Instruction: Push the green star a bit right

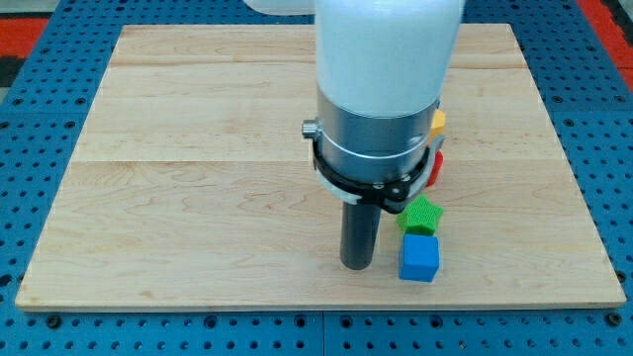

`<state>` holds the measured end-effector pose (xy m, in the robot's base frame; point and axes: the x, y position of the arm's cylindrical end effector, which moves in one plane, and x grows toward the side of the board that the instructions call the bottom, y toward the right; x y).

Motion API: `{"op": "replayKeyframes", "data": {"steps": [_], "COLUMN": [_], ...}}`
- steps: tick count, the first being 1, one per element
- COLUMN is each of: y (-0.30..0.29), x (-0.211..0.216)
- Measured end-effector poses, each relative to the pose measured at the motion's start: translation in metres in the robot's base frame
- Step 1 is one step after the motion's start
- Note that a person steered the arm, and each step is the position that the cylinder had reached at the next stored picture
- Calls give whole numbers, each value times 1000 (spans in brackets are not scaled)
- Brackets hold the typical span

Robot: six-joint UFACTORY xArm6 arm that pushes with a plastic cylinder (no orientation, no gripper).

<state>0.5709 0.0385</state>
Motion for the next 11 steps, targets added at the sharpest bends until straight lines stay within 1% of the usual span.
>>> {"op": "replayKeyframes", "data": {"steps": [1,3,4,5,6,7,9,11], "y": [11,51,50,22,13,13,20,44], "x": [3,11,11,2,-12,-34,-47,-49]}}
